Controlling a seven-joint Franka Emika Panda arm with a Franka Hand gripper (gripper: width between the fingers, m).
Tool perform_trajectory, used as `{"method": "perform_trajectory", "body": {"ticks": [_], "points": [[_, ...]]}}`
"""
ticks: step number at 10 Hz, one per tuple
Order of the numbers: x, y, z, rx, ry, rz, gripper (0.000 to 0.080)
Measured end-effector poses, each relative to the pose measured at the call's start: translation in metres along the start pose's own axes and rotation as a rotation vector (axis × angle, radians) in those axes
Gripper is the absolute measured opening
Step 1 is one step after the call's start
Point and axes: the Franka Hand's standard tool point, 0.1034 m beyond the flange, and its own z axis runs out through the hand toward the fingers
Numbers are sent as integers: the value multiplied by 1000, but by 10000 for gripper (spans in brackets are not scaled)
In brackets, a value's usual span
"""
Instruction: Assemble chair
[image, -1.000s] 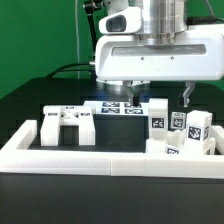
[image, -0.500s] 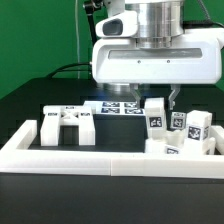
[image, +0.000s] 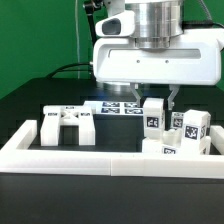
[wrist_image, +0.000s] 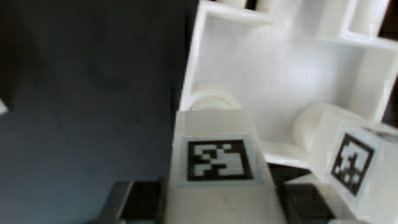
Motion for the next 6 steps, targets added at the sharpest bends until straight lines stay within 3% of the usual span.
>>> {"method": "perform_trajectory", "body": {"ticks": [6], "points": [[-4,-12,2,27,70,546,292]]}}
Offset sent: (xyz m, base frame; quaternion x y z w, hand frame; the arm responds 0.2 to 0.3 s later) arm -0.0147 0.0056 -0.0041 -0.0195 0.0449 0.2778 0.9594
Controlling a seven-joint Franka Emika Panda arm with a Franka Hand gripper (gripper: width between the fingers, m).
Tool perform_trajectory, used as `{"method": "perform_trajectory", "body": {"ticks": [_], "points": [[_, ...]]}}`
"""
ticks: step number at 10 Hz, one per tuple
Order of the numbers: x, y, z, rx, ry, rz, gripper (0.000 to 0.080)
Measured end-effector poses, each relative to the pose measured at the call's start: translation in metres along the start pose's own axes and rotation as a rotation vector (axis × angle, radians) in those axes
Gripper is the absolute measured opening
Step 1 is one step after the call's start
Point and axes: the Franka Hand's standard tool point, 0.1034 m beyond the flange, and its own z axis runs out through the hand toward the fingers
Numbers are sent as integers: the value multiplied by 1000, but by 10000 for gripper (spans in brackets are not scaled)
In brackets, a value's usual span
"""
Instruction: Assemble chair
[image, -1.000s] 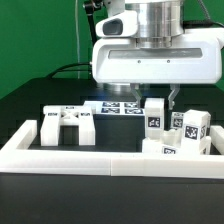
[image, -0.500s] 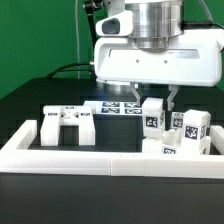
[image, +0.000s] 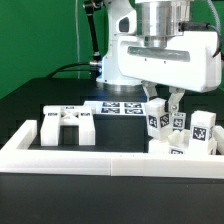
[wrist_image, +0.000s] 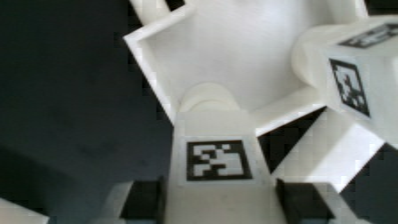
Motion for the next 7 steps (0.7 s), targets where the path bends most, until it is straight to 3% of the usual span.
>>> {"method": "perform_trajectory", "body": {"ticks": [7], "points": [[-8,-10,2,31,6,651,292]]}}
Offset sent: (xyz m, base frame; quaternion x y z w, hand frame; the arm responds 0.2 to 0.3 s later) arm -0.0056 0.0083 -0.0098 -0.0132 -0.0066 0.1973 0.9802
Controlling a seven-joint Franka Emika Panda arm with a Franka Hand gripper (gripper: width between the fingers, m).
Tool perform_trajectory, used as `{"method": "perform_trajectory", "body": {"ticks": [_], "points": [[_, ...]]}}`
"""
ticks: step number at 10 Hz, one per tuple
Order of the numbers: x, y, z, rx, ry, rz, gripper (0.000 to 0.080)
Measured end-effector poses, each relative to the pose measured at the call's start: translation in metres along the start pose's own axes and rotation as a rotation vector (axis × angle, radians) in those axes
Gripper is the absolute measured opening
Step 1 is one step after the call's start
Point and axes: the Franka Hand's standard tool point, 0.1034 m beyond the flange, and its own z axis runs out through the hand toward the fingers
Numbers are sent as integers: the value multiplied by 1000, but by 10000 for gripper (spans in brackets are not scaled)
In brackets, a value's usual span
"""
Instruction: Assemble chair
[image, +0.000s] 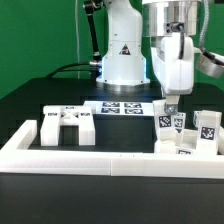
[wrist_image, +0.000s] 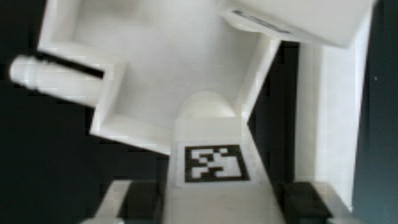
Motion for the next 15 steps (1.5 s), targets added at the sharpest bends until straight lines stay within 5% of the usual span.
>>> {"method": "perform_trajectory", "body": {"ticks": [7,9,15], "points": [[-2,-1,1,2,-8,47,292],[-1,-1,1,4,-8,-53,614],[5,-2,1,7,-3,-701,648]]}}
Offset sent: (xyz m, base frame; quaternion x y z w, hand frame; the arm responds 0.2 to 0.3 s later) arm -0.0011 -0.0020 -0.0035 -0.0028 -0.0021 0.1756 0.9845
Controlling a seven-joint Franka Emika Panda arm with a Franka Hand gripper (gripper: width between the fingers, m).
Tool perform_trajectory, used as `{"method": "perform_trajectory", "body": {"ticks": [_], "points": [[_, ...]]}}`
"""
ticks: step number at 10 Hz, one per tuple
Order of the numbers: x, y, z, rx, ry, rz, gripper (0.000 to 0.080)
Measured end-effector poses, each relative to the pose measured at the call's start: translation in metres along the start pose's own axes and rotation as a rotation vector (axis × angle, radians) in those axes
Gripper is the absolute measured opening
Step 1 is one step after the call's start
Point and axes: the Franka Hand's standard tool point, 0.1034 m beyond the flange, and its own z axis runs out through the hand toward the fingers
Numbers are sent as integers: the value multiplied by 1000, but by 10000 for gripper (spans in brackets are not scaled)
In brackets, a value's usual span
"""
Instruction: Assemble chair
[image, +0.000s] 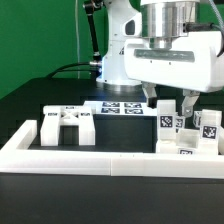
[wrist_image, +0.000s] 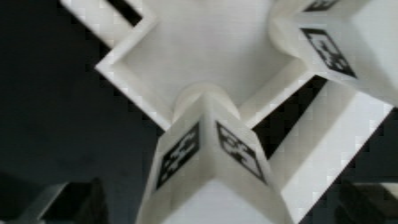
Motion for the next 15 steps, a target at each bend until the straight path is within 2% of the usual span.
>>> {"method": "perform_trajectory", "body": {"ticks": [8,11,12,13,14,15], "points": [[2,1,-1,0,2,-575,648],[1,1,-1,-16,6,-729,648],[2,2,0,-17,6,-725,535],[2,2,0,-17,5,-725,382],[2,2,0,-17,5,-710,382],[2,2,0,-18,6,-688,290]]}}
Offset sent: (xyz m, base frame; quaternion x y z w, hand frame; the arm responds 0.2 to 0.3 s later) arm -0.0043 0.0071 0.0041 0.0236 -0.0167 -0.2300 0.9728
